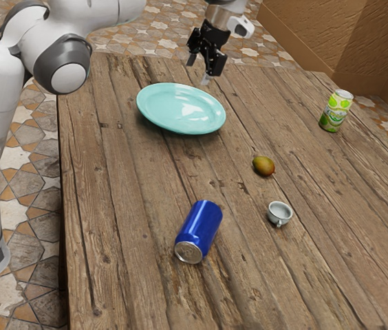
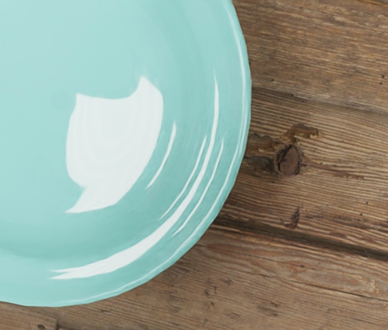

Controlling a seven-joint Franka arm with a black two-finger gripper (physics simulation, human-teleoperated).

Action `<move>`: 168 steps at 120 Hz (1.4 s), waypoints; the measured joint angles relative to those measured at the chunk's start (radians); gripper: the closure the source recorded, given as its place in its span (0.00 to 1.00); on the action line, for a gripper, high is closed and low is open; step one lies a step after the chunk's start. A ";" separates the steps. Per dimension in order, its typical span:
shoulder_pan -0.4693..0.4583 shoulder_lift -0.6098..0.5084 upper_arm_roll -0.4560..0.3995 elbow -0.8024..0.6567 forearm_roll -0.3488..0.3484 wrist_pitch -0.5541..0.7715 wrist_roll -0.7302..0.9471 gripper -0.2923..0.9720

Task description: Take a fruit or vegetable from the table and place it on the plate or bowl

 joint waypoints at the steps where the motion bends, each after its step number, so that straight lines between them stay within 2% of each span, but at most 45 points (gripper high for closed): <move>1: 0.000 0.000 0.000 0.000 0.000 0.000 0.000 0.23; 24: 0.019 -0.009 0.003 0.005 -0.017 -0.002 0.007 0.23; 40: 0.024 -0.286 -0.008 0.160 -0.025 0.033 0.071 0.23; 49: 0.104 -0.340 -0.045 0.183 -0.027 0.098 0.162 0.23; 64: 0.235 -0.229 -0.163 0.185 -0.022 0.204 0.347 0.23; 68: 0.209 -0.200 -0.182 0.181 -0.020 0.221 0.393 0.23; 77: 0.060 -0.144 -0.217 0.119 -0.033 0.229 0.474 0.23; 83: 0.003 -0.078 -0.231 0.104 -0.016 0.243 0.518 0.23; 96: -0.005 0.003 -0.280 0.095 0.062 0.276 0.597 0.23; 103: 0.002 0.038 -0.305 0.094 0.081 0.304 0.633 0.23; 120: 0.036 0.140 -0.338 0.092 -0.004 0.393 0.721 0.25; 141: 0.049 0.162 -0.341 0.067 -0.050 0.435 0.828 0.25; 156: 0.002 0.059 -0.341 -0.130 -0.044 0.479 0.896 0.24; 168: 0.002 0.048 -0.341 -0.188 -0.036 0.504 0.940 0.23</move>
